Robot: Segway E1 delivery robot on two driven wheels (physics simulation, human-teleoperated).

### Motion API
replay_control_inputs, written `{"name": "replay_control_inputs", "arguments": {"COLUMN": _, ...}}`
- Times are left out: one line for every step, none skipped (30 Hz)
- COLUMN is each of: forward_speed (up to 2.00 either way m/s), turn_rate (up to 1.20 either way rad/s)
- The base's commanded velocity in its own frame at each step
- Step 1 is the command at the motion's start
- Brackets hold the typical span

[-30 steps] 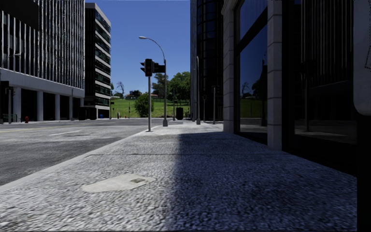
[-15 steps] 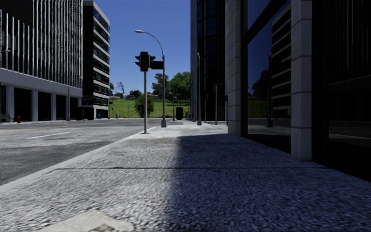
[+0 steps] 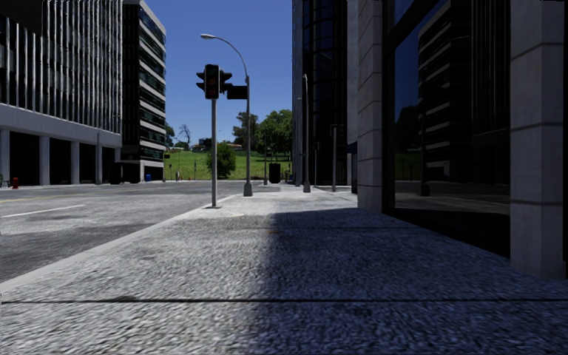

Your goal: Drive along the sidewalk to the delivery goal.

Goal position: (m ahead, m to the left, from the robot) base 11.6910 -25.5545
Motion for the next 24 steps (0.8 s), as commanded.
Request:
{"name": "replay_control_inputs", "arguments": {"forward_speed": 2.00, "turn_rate": 0.00}}
{"name": "replay_control_inputs", "arguments": {"forward_speed": 2.00, "turn_rate": 0.00}}
{"name": "replay_control_inputs", "arguments": {"forward_speed": 2.00, "turn_rate": 0.00}}
{"name": "replay_control_inputs", "arguments": {"forward_speed": 2.00, "turn_rate": 0.00}}
{"name": "replay_control_inputs", "arguments": {"forward_speed": 2.00, "turn_rate": 0.00}}
{"name": "replay_control_inputs", "arguments": {"forward_speed": 2.00, "turn_rate": 0.00}}
{"name": "replay_control_inputs", "arguments": {"forward_speed": 2.00, "turn_rate": 0.00}}
{"name": "replay_control_inputs", "arguments": {"forward_speed": 2.00, "turn_rate": 0.00}}
{"name": "replay_control_inputs", "arguments": {"forward_speed": 2.00, "turn_rate": 0.00}}
{"name": "replay_control_inputs", "arguments": {"forward_speed": 2.00, "turn_rate": 0.00}}
{"name": "replay_control_inputs", "arguments": {"forward_speed": 2.00, "turn_rate": 0.00}}
{"name": "replay_control_inputs", "arguments": {"forward_speed": 2.00, "turn_rate": 0.00}}
{"name": "replay_control_inputs", "arguments": {"forward_speed": 2.00, "turn_rate": 0.00}}
{"name": "replay_control_inputs", "arguments": {"forward_speed": 2.00, "turn_rate": 0.00}}
{"name": "replay_control_inputs", "arguments": {"forward_speed": 2.00, "turn_rate": 0.00}}
{"name": "replay_control_inputs", "arguments": {"forward_speed": 2.00, "turn_rate": 0.00}}
{"name": "replay_control_inputs", "arguments": {"forward_speed": 2.00, "turn_rate": 0.00}}
{"name": "replay_control_inputs", "arguments": {"forward_speed": 2.00, "turn_rate": 0.00}}
{"name": "replay_control_inputs", "arguments": {"forward_speed": 2.00, "turn_rate": 0.00}}
{"name": "replay_control_inputs", "arguments": {"forward_speed": 2.00, "turn_rate": 0.00}}
{"name": "replay_control_inputs", "arguments": {"forward_speed": 2.00, "turn_rate": 0.00}}
{"name": "replay_control_inputs", "arguments": {"forward_speed": 2.00, "turn_rate": 0.00}}
{"name": "replay_control_inputs", "arguments": {"forward_speed": 2.00, "turn_rate": 0.00}}
{"name": "replay_control_inputs", "arguments": {"forward_speed": 2.00, "turn_rate": 0.00}}
